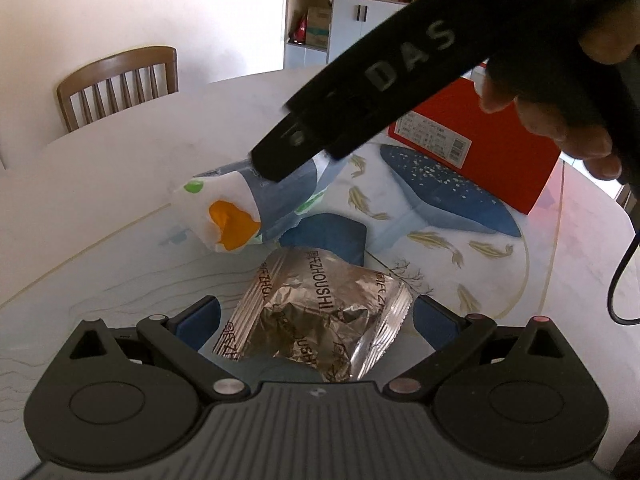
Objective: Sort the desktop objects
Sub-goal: 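Grasp the silver foil packet with the left tool while the right tool grasps the white-blue bag, then lift and carry the foil packet and white-blue bag toward the shoebox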
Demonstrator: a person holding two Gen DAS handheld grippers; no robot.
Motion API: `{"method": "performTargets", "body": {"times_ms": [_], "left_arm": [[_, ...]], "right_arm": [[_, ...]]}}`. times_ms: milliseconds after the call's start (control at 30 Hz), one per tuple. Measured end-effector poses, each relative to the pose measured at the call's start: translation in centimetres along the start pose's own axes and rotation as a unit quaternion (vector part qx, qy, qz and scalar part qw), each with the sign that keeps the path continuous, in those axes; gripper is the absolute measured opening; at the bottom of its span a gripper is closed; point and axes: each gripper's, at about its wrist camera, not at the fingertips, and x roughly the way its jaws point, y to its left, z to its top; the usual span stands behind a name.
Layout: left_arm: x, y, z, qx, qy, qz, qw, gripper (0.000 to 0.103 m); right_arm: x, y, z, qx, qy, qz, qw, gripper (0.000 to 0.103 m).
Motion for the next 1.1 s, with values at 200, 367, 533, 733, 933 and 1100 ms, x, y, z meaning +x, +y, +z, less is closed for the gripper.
{"method": "performTargets", "body": {"times_ms": [200,367,533,733,933,1100], "left_arm": [[0.3,0.3,-0.3,-0.007,-0.004,0.000,1.0000,0.103],[0.3,0.6,-0.4,-0.016,-0.007,0.003,0.9998,0.103],[0.5,0.9,-0.4,-0.023,-0.013,0.002,0.9997,0.103],[0.7,1.1,-0.4,-0.025,-0.016,-0.007,0.9995,0.102],[0.8,1.2,-0.5,-0.029,-0.010,-0.014,0.9994,0.093],[0.8,0.9,-0.8,-0.029,-0.007,-0.014,0.9995,0.089]], "right_arm": [[2.4,1.2,0.5,-0.034,0.011,0.009,0.999,0.076],[4.1,1.9,0.4,-0.055,0.019,-0.003,0.998,0.076],[5.5,2.3,0.2,-0.074,0.029,-0.019,0.997,0.073],[6.0,2.0,0.0,-0.068,0.029,-0.017,0.997,0.070],[5.9,1.8,0.1,-0.067,0.027,-0.010,0.997,0.050],[5.7,1.5,0.1,-0.058,0.026,-0.010,0.998,0.040]]}}
